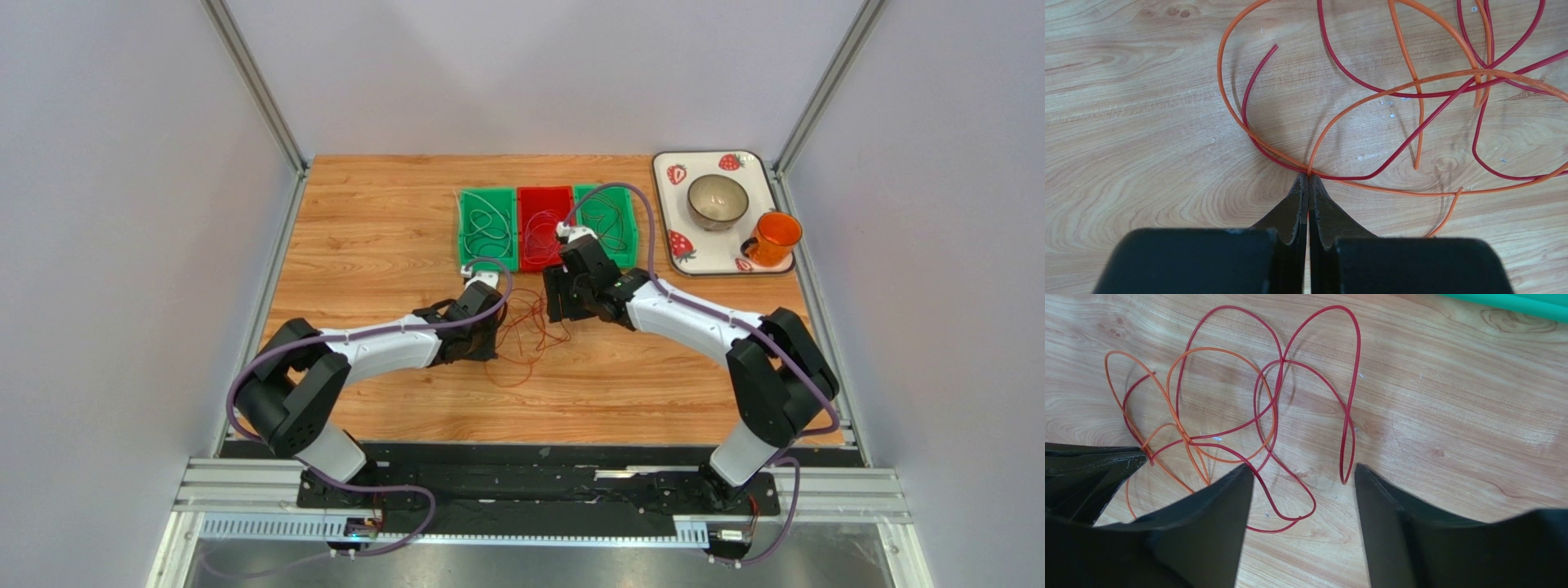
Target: Untangle the cables
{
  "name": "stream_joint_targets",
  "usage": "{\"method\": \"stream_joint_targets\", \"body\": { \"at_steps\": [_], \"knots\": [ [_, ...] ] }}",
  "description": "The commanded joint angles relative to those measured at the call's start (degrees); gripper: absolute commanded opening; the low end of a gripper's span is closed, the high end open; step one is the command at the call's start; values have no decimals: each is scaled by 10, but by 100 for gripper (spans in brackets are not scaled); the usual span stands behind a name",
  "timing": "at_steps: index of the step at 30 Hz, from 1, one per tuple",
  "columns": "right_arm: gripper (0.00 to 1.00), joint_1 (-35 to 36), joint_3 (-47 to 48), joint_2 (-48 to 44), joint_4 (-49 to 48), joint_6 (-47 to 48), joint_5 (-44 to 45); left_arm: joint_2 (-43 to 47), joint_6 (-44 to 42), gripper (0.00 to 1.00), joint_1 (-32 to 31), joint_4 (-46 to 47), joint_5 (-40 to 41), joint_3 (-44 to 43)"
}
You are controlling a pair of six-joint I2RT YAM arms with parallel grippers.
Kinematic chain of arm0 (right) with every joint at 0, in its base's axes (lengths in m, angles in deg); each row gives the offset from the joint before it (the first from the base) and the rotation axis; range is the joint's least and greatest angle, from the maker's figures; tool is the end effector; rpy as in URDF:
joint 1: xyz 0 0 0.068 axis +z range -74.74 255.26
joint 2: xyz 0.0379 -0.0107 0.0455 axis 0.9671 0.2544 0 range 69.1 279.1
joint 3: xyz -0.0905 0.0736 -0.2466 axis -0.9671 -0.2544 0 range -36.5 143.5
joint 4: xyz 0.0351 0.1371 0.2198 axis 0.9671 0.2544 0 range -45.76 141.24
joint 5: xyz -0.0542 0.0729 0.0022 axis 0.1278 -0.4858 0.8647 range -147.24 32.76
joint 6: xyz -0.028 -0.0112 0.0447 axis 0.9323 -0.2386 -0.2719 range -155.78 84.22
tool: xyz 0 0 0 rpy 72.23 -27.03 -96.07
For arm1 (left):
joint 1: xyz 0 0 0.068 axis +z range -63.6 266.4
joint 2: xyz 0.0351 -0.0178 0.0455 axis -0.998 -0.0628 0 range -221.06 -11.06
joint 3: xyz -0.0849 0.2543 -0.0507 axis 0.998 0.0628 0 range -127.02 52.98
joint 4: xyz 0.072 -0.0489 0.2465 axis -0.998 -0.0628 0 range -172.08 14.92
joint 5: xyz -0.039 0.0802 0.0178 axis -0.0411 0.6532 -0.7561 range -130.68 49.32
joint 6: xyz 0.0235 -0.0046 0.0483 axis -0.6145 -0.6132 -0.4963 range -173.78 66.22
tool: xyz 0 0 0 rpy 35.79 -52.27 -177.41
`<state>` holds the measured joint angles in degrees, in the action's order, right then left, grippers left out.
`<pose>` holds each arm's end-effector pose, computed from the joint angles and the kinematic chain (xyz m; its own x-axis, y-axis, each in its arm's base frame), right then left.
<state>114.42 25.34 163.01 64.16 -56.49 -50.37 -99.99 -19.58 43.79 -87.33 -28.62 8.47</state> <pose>0.2699 0.2144 0.2115 -0.7729 -0.1767 -0.6094 -0.3170 0.9395 0.1296 0.2198 -0.1920 0.1579 -0.8333 0.0197 -0.5525 0.1321 0.9775 -0.1645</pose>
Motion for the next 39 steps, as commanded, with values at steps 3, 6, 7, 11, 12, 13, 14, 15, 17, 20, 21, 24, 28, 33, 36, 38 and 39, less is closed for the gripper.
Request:
{"method": "stream_joint_targets", "body": {
  "at_steps": [3,6,7,11,12,13,14,15,17,20,21,24,28,33,36,38,39],
  "knots": [
    [47,1,26,8,-2,3,0,2,-2,0,4,19,-5,-8],
    [36,2,25,7,-4,2,-2,2,-2,0,4,20,-5,-7],
    [21,1,26,9,-3,3,-3,2,-2,0,4,19,-5,-6],
    [0,2,34,17,5,2,-3,-2,-2,0,5,24,-6,-4],
    [0,2,35,17,6,3,-4,-1,-2,0,6,24,-6,-2],
    [0,1,35,17,6,2,-3,-2,-2,0,6,28,-6,-1],
    [0,1,34,17,6,2,-4,-1,-2,0,6,30,-7,0],
    [0,1,34,16,6,2,-3,-1,-2,0,7,31,-7,2],
    [0,1,32,15,5,2,-3,-2,-4,0,7,41,-10,7],
    [0,2,30,8,3,1,-2,-3,-7,0,10,64,-19,21],
    [0,1,26,2,2,0,-3,-3,-8,0,12,72,-23,25],
    [0,0,34,-17,7,3,-5,-12,-6,0,24,96,-43,34],
    [0,0,98,-47,70,4,-5,-36,-11,0,30,102,-63,24],
    [0,0,175,-101,138,8,16,-61,-2,0,40,86,-66,4],
    [0,0,210,-140,154,10,28,-81,0,0,42,67,-66,-14],
    [0,0,234,-173,160,12,39,-95,0,0,42,58,-66,-28],
    [0,0,244,-180,164,15,45,-99,0,0,42,53,-66,-29]
  ]
}}
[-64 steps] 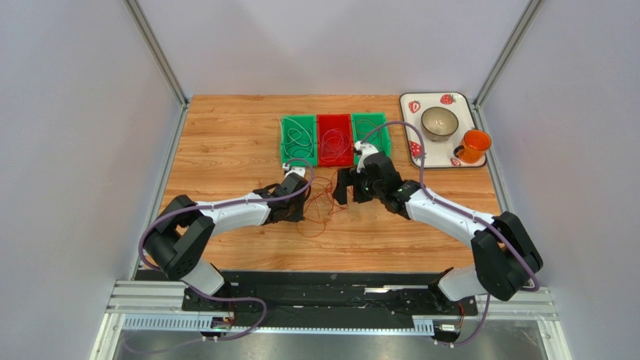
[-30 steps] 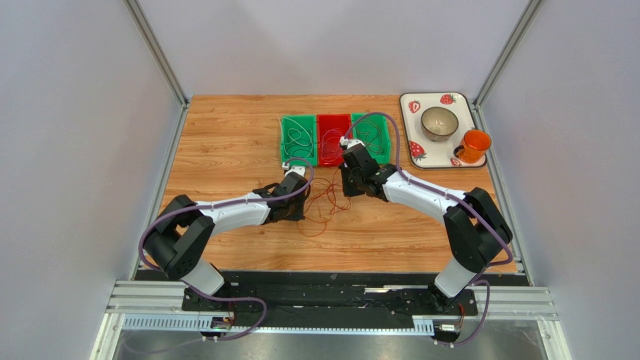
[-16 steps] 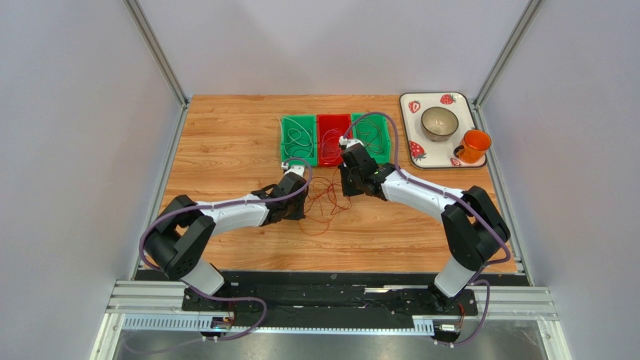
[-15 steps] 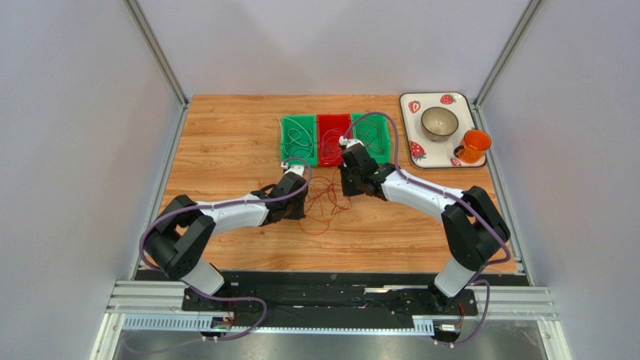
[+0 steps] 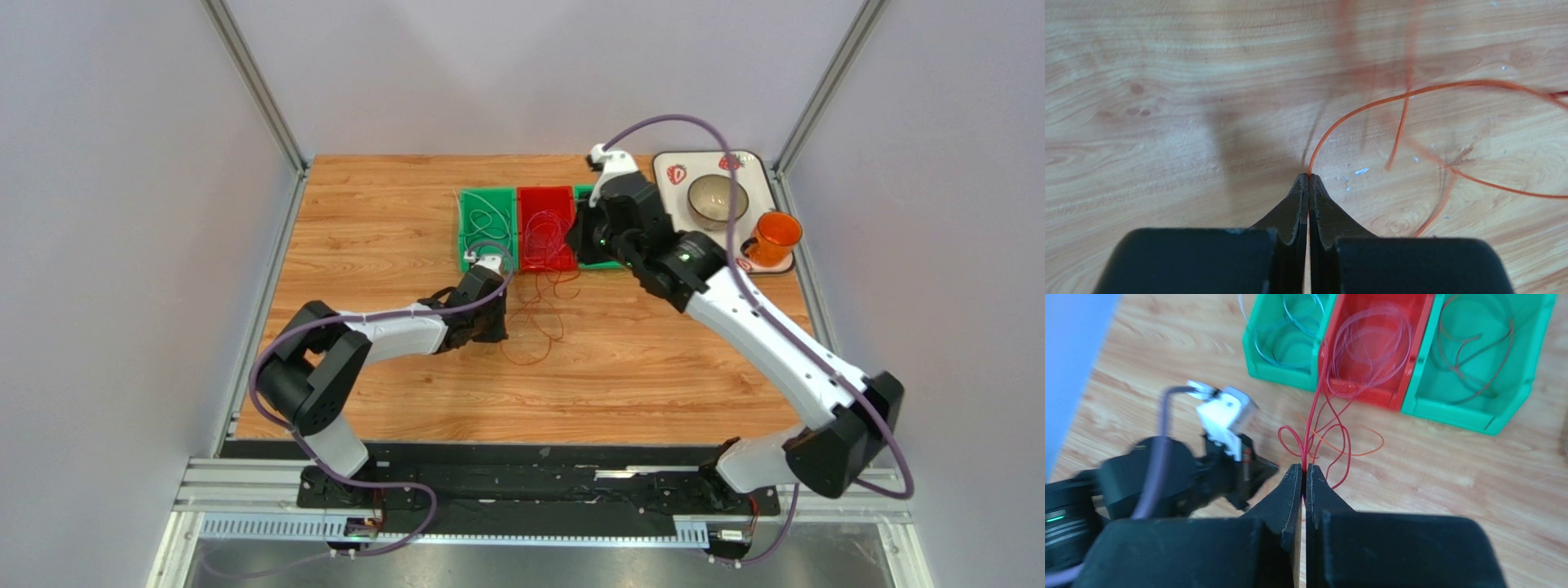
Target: Untangle the cables
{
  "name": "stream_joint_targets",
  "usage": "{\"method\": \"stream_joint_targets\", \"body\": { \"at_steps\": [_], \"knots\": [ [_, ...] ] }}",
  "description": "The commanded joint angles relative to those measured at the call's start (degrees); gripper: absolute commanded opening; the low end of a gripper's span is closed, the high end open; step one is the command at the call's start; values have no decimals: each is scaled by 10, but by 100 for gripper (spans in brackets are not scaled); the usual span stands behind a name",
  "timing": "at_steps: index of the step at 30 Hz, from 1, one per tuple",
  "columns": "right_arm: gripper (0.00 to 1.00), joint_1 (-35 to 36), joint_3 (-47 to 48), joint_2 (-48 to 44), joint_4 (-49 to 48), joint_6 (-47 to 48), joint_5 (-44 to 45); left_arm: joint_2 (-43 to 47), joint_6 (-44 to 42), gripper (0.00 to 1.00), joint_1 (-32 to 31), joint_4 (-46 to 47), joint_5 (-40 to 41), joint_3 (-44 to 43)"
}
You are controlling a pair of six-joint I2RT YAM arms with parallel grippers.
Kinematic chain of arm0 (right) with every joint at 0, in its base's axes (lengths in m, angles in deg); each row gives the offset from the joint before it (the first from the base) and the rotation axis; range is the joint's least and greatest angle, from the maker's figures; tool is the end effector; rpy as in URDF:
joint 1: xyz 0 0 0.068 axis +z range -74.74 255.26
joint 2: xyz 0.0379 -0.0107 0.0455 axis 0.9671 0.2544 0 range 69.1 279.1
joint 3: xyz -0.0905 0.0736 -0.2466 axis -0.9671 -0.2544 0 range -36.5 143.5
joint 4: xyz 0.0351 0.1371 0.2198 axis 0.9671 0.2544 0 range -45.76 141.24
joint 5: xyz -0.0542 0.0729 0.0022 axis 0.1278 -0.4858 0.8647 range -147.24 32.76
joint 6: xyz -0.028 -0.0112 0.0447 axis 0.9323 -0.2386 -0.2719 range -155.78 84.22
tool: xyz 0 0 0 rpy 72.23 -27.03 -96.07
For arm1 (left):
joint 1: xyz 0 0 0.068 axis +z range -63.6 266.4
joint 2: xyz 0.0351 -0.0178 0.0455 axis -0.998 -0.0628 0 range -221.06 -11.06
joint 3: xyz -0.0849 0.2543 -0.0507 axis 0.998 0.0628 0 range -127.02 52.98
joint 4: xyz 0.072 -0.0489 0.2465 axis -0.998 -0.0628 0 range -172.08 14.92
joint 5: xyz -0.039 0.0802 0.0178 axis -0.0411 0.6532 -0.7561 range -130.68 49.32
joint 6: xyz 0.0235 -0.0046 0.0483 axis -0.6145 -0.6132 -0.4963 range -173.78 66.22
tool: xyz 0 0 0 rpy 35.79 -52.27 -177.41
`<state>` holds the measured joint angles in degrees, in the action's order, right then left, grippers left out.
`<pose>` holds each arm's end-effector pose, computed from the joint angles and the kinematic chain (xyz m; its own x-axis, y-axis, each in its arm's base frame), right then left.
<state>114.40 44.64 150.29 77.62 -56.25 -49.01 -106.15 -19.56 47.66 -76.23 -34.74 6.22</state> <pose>0.2480 0.1954 0.3739 -0.5863 -0.0310 -0.8095 -0.3491 0.9114 0.2180 0.2536 -0.1987 0.1502 -0.8109 -0.0665 -0.5814 0.1379 0.9438 -0.3003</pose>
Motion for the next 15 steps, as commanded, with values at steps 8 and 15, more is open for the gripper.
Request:
{"method": "stream_joint_targets", "body": {
  "at_steps": [8,15],
  "knots": [
    [0,1,161,-105,55,45,93,-41,0,0,3,-61,-3,-11],
    [0,0,200,-147,9,46,148,-51,0,0,3,-69,0,-18]
  ]
}}
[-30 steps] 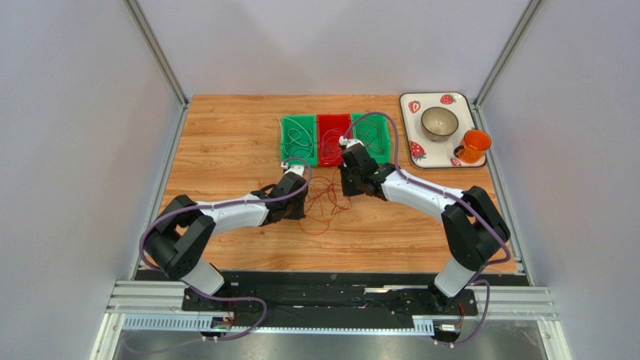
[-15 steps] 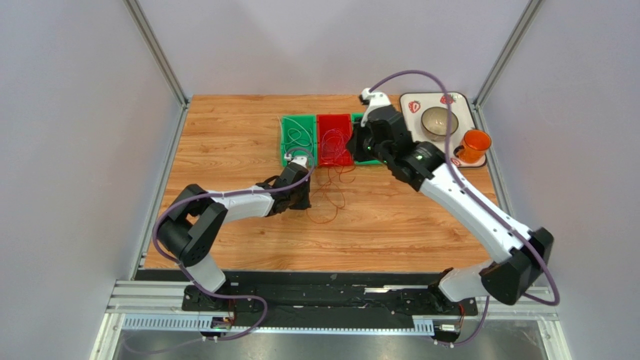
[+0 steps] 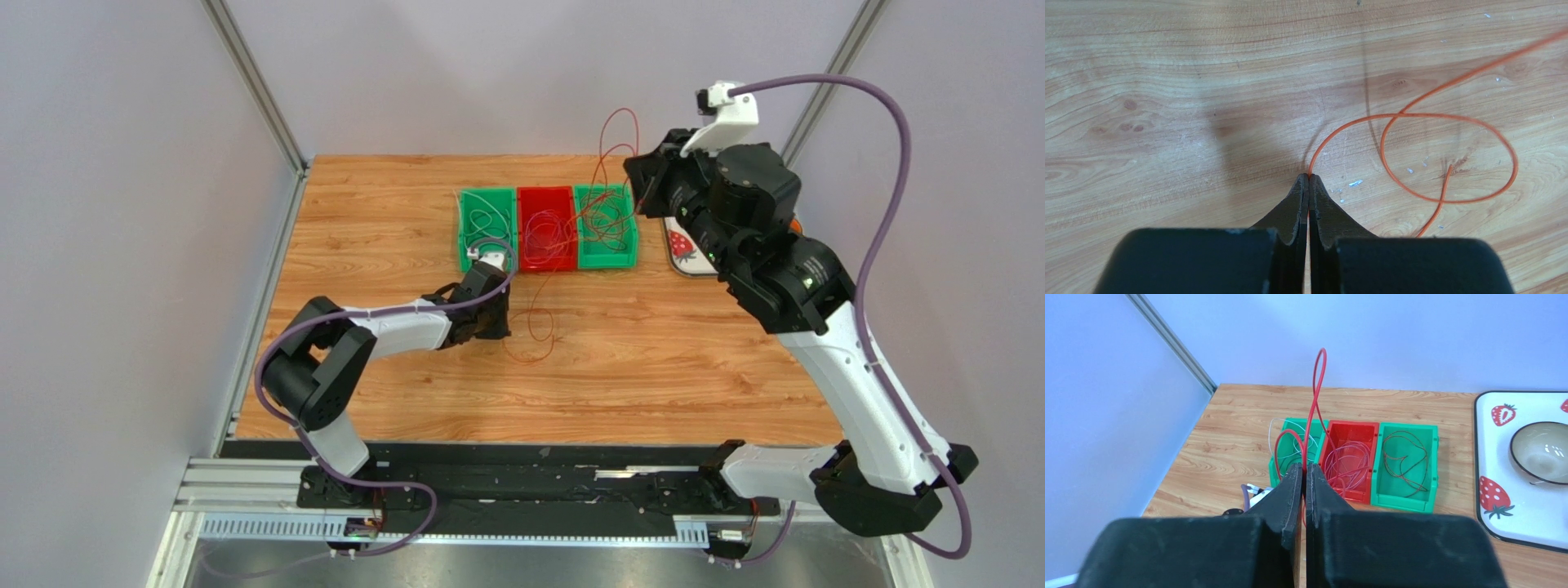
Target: Untangle the cables
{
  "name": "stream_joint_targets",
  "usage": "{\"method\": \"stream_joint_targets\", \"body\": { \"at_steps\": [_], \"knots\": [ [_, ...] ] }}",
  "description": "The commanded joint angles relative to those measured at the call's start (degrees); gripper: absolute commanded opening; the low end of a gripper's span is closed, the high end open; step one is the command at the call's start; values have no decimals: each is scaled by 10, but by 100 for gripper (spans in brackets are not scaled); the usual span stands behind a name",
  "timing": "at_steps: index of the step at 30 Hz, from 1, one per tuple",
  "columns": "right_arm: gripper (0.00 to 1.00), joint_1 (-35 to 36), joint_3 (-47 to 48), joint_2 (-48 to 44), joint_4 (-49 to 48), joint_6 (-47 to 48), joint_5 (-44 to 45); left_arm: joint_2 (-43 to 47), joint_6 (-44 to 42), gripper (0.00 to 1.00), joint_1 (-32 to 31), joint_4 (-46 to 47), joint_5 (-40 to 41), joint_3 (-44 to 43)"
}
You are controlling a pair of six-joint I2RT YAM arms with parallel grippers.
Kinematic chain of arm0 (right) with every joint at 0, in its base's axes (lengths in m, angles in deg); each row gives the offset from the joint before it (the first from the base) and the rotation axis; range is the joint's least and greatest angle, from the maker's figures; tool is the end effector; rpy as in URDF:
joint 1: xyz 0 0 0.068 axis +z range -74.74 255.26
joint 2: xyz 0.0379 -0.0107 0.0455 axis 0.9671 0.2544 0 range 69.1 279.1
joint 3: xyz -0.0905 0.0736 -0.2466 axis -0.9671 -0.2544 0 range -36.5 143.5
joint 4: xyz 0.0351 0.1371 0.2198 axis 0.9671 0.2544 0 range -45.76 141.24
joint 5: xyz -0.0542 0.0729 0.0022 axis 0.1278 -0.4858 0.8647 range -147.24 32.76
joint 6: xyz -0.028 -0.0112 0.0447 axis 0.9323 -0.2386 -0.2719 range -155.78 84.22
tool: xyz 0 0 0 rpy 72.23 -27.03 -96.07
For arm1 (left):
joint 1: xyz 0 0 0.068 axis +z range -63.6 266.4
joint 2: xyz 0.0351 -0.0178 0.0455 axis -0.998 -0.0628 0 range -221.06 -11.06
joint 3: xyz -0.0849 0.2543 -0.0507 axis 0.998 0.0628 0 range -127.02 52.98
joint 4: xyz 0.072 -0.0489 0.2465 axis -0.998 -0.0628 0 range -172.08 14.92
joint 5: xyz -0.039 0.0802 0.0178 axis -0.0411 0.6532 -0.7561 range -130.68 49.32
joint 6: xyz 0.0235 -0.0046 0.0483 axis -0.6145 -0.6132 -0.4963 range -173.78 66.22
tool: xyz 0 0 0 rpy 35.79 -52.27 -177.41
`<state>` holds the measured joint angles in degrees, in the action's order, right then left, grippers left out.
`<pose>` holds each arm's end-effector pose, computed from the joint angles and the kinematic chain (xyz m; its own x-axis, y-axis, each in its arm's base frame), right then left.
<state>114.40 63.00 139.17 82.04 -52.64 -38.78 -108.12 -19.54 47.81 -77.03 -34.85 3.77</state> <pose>0.1781 0.1305 0.5186 -0.2112 0.1828 -0.9602 -0.3078 0.9200 0.2428 0.2617 -0.2042 0.1506 -0.8139 -0.0666 -0.5772 0.1347 0.9447 -0.2990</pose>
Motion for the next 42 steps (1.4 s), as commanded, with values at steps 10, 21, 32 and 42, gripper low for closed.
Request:
{"method": "stream_joint_targets", "body": {
  "at_steps": [10,21,32,42],
  "knots": [
    [0,1,126,-20,-111,53,20,-32,0,0,2,-67,3,3],
    [0,1,58,-45,-148,30,6,106,-8,83,1,12,-11,85],
    [0,0,-80,-80,-152,-26,-3,388,-64,91,-11,184,-85,231],
    [0,1,-164,-87,-161,-83,-29,316,12,85,-32,457,-202,291]
  ]
}}
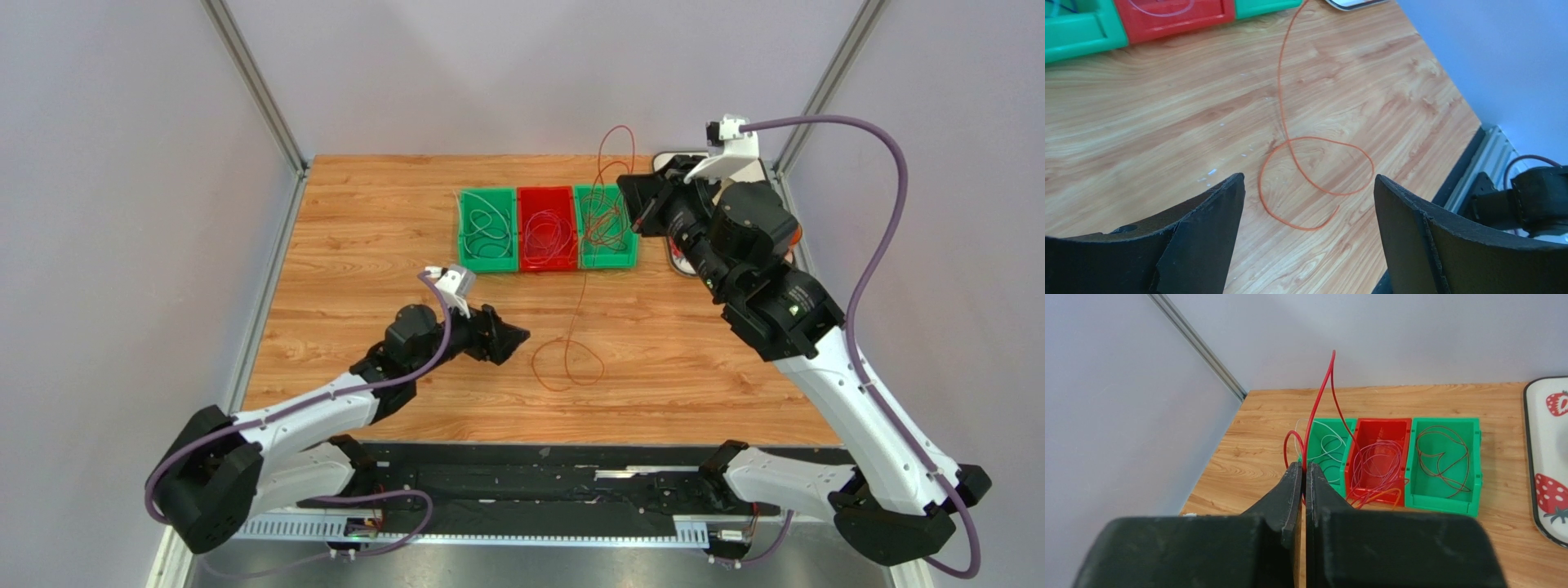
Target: Untangle the cables
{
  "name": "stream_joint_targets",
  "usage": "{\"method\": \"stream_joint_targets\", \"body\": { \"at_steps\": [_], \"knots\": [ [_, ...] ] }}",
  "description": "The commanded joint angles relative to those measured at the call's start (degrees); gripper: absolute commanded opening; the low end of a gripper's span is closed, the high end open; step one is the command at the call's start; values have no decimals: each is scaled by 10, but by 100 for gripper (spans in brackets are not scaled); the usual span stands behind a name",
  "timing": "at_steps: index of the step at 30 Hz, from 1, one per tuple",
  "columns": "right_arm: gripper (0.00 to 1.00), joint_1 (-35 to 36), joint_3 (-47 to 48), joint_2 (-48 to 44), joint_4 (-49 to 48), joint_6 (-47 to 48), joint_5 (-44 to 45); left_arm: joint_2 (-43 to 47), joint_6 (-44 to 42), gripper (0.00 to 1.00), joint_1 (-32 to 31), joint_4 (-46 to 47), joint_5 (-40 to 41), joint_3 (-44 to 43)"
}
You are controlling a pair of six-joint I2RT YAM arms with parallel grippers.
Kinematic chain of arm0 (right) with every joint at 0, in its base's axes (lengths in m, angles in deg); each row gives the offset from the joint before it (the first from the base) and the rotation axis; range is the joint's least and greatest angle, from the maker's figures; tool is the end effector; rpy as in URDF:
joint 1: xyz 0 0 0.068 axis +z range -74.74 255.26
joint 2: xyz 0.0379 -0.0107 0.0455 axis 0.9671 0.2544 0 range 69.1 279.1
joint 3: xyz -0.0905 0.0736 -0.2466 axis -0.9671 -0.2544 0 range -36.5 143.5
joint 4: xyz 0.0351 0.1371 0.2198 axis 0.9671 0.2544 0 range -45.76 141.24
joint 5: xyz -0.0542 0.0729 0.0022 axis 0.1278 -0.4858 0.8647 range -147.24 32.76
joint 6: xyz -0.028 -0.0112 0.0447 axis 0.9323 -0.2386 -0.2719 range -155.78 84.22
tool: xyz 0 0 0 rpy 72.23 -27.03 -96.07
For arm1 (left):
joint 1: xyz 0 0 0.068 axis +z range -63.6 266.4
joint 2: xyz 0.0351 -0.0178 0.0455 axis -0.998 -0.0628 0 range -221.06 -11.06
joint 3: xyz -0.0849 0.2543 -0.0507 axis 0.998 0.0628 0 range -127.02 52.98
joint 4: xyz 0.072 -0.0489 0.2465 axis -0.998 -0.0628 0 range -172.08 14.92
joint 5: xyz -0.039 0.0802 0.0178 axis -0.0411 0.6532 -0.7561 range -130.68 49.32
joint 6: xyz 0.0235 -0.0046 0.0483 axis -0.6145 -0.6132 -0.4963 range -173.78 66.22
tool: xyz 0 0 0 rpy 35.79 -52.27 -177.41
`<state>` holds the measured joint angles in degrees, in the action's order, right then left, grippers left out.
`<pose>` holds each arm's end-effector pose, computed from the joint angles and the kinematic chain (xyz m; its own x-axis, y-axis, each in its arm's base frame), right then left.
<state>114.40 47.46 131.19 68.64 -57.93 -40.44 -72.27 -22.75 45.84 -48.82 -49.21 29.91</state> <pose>0.1688 0.1242 0.4889 -0.1750 0.3229 -0.9301 -0.3394 0.8670 0.3648 0.1708 -0.1531 0.2183 -0.5224 -0.2239 -0.8228 0.5649 0.6319 -0.5306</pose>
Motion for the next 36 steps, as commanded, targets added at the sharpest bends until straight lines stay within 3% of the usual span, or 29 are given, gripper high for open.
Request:
{"method": "stream_joint_targets", "body": {
  "at_steps": [1,5,16,23,28,36],
  "knots": [
    [0,1,-9,-6,-27,-32,-13,-57,46,85,-17,225,-60,31],
    [0,0,-13,-6,-29,-44,-19,-149,45,85,-35,299,-39,14],
    [0,1,-1,-20,22,-71,-12,-296,3,85,-75,366,30,-108],
    [0,1,8,-21,32,-73,-14,-409,-98,90,-153,397,220,-177],
    [0,1,36,-21,51,-72,-27,-485,-126,90,-175,418,318,-220],
    [0,1,33,-32,61,-78,-38,-524,-127,86,-180,408,302,-273]
  ]
}}
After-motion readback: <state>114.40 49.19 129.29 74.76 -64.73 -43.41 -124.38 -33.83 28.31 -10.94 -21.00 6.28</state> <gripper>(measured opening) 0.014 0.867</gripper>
